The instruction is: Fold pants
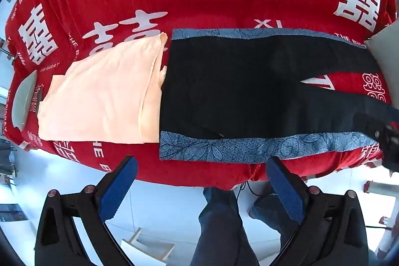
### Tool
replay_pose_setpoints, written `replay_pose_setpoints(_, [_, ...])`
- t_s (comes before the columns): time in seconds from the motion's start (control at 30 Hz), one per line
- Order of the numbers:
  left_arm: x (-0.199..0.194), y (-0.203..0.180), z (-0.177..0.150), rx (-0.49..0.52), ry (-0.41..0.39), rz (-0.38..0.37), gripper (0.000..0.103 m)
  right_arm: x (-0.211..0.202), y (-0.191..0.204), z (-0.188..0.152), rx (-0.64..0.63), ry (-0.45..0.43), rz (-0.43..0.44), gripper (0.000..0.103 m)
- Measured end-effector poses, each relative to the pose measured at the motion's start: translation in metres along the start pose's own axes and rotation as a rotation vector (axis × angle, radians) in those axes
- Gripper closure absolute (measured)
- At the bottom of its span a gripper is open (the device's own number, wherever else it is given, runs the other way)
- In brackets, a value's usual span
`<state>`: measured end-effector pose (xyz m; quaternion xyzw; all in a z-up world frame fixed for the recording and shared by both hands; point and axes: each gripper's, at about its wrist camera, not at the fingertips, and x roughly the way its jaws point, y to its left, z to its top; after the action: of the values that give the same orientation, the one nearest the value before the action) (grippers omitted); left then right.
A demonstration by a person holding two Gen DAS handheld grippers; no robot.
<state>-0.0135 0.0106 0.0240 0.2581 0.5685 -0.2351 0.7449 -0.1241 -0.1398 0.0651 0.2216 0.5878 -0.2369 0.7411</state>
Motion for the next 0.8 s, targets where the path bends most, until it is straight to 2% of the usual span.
replay_pose_setpoints(0.23, [-0.003,0.004,0.003,-0.022,-0.005,0.017,0.000,0.011,-0.016,0.014,-0.038,0.019,-0.012,0.000])
replay_pose_setpoints(0.8, [-0.008,0.005,0.002,-0.036,-0.032,0.022,0.000,0.014,-0.016,0.013,-0.035,0.040,-0.027,0.000])
